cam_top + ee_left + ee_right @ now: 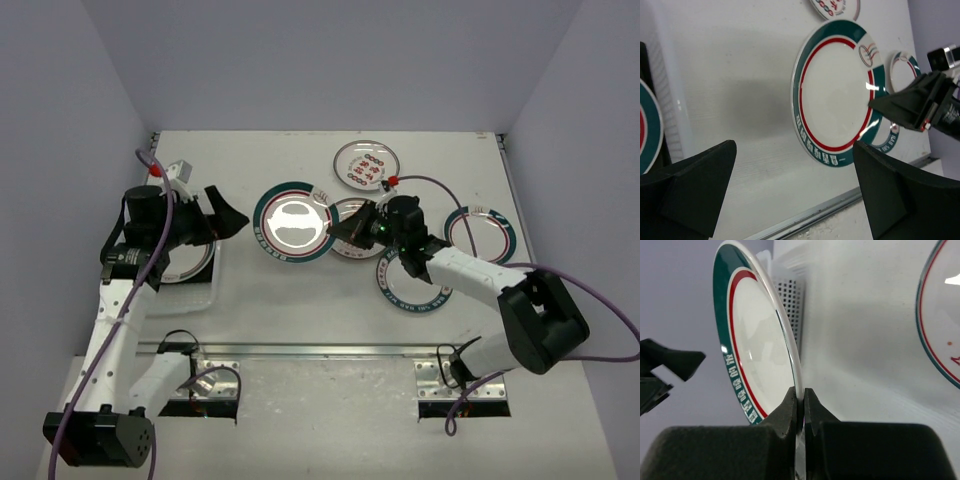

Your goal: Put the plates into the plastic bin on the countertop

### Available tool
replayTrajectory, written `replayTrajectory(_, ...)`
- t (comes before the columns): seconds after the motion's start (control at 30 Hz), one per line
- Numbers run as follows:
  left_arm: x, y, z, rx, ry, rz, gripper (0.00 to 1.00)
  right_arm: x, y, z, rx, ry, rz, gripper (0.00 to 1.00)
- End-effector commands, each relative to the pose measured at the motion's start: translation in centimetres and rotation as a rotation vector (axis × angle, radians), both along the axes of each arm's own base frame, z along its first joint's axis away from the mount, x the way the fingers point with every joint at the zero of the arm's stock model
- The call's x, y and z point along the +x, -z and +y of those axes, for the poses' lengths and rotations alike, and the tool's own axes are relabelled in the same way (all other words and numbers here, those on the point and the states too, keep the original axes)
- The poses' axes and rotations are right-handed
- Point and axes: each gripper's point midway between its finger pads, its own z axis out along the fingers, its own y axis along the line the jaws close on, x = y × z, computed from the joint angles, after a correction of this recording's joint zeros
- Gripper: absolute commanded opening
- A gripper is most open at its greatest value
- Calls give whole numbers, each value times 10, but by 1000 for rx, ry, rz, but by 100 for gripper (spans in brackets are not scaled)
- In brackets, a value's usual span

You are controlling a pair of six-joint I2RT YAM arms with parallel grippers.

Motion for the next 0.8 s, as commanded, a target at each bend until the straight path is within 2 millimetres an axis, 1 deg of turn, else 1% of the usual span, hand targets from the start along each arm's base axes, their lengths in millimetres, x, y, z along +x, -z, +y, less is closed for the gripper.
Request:
replayTrajectory(0.0, -4, -6, -35, -103, 210, -44, 100, -39, -58, 28, 185, -364, -136, 0)
replayTrajectory(0.07, -2, 4, -36, -114, 221, -16, 100, -44, -70, 29, 191, -393, -166, 0)
replayTrajectory(0.13, -4, 5, -42, -142, 250, -16, 98, -45, -74, 29, 179, -406, -180, 0)
replayTrajectory(0.17, -4, 8, -43, -153, 253, -12, 96, -45, -79, 31, 188, -414, -190, 0)
replayTrajectory(0.2, -3, 10, -43, -155, 251, -6, 91, -46, -82, 32, 199, -421, -193, 0)
replayTrajectory(0.27, -1, 16, -41, -149, 237, 10, 77, -47, -89, 34, 219, -434, -199, 0)
replayTrajectory(0.3, 0, 20, -40, -147, 233, 20, 66, -47, -90, 36, 220, -439, -204, 0)
replayTrajectory(0.37, 0, 24, -40, -150, 231, 37, 41, -47, -92, 41, 216, -451, -210, 0)
replayTrajectory(0.4, 0, 24, -40, -152, 232, 38, 13, -48, -90, 45, 213, -457, -210, 0)
replayTrajectory(0.43, 1, 23, -41, -155, 230, 36, 13, -47, -92, 45, 215, -457, -214, 0)
replayTrajectory(0.5, 5, 10, -35, -147, 174, 9, 2, -41, -87, 47, 210, -441, -207, 2)
replayTrajectory(0.53, 7, 6, -31, -140, 136, -2, 0, -38, -85, 47, 205, -432, -205, 7)
replayTrajectory(0.57, 14, 3, -19, -115, 49, -10, 0, -31, -82, 43, 197, -412, -203, 30)
replayTrajectory(0.6, 21, -1, -3, -86, -59, -16, 0, -24, -78, 37, 186, -387, -197, 60)
replayTrajectory(0.63, 24, -5, 5, -87, -121, -8, 0, -21, -71, 33, 172, -375, -180, 75)
replayTrajectory(0.67, 32, -8, 28, -67, -238, -8, 0, -13, -61, 22, 147, -338, -142, 84)
replayTrajectory(0.7, 37, -6, 50, -67, -342, 9, 0, -5, -52, 9, 111, -298, -125, 90)
replayTrajectory(0.73, 40, -2, 69, -85, -428, 37, 0, 1, -45, -2, 70, -260, -122, 94)
replayTrajectory(0.77, 39, 4, 99, -113, -554, 63, 0, 6, -37, -18, 28, -208, -100, 95)
